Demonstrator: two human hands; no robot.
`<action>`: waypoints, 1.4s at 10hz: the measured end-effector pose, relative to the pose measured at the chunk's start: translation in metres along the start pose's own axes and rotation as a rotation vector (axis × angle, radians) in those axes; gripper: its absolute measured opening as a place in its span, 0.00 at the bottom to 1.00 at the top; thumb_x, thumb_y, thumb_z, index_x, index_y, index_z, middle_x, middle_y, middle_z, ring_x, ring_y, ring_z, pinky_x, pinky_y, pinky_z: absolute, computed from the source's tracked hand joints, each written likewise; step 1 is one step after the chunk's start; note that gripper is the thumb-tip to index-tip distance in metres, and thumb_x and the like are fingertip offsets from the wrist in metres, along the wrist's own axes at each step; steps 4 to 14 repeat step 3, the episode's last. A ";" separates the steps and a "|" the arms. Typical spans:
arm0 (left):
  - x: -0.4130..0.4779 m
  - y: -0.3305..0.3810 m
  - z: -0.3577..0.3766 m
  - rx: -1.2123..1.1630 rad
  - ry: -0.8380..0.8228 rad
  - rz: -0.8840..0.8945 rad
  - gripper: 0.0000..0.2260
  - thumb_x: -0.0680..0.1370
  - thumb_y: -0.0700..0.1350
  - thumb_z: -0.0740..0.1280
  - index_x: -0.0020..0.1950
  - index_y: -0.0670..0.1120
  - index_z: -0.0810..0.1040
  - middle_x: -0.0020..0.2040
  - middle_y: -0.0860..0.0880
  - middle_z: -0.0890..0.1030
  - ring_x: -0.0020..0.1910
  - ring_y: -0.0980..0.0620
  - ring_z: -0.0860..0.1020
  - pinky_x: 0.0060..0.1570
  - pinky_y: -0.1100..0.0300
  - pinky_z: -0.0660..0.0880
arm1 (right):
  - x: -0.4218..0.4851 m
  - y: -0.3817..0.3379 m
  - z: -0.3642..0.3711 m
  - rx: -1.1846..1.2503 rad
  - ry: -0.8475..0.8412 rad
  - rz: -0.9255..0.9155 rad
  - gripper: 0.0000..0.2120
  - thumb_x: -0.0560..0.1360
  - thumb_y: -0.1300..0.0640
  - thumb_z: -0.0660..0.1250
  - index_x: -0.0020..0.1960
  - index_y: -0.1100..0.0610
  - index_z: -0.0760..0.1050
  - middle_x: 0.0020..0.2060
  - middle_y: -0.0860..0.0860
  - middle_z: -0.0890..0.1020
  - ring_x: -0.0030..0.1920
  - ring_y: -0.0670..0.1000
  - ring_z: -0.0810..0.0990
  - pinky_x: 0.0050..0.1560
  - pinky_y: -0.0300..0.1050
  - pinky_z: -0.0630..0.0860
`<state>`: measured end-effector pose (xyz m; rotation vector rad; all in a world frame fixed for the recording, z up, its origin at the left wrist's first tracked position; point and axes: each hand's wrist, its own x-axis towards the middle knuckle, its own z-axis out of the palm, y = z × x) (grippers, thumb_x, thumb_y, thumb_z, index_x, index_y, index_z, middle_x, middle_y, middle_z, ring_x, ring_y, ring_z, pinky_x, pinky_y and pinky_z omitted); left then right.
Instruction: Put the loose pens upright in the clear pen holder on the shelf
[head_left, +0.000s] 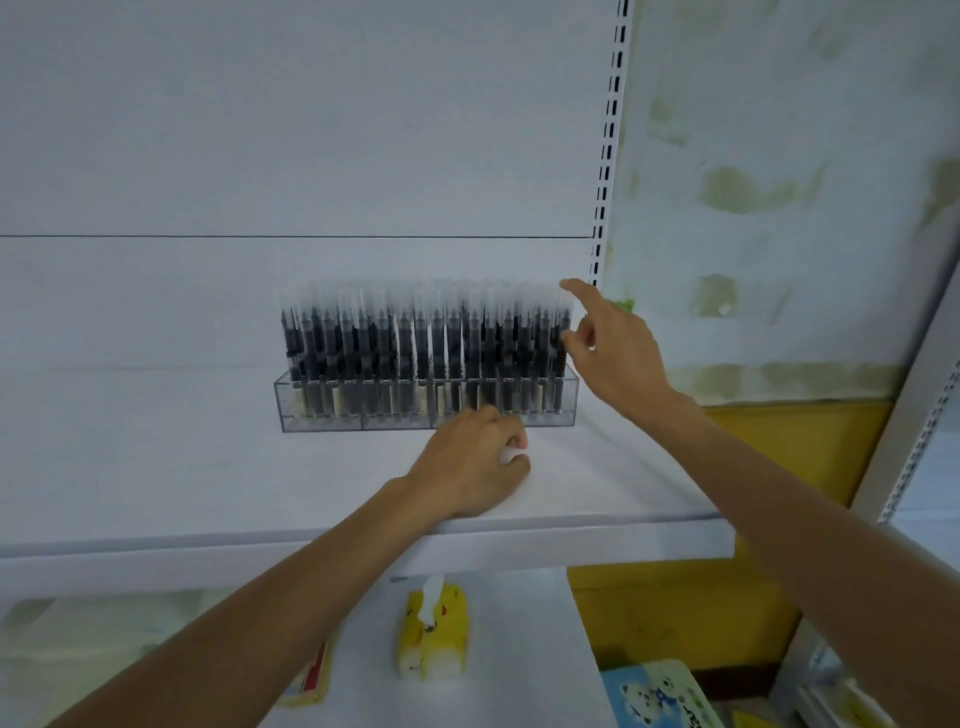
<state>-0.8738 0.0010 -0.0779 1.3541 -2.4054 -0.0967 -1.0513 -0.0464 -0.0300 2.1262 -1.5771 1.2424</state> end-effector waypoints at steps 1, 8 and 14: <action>-0.002 -0.003 -0.013 -0.067 -0.039 -0.004 0.09 0.78 0.47 0.61 0.55 0.47 0.76 0.56 0.49 0.76 0.54 0.50 0.73 0.55 0.55 0.72 | 0.009 -0.005 -0.013 -0.098 -0.031 0.007 0.18 0.77 0.60 0.60 0.67 0.53 0.69 0.41 0.54 0.74 0.45 0.54 0.73 0.44 0.47 0.71; -0.022 -0.032 -0.056 -0.040 0.065 -0.053 0.09 0.79 0.47 0.62 0.56 0.46 0.75 0.55 0.48 0.77 0.51 0.51 0.75 0.54 0.54 0.74 | 0.004 -0.030 -0.025 -0.085 -0.088 0.049 0.23 0.76 0.64 0.61 0.71 0.56 0.65 0.41 0.54 0.77 0.41 0.54 0.75 0.43 0.46 0.71; -0.022 -0.032 -0.056 -0.040 0.065 -0.053 0.09 0.79 0.47 0.62 0.56 0.46 0.75 0.55 0.48 0.77 0.51 0.51 0.75 0.54 0.54 0.74 | 0.004 -0.030 -0.025 -0.085 -0.088 0.049 0.23 0.76 0.64 0.61 0.71 0.56 0.65 0.41 0.54 0.77 0.41 0.54 0.75 0.43 0.46 0.71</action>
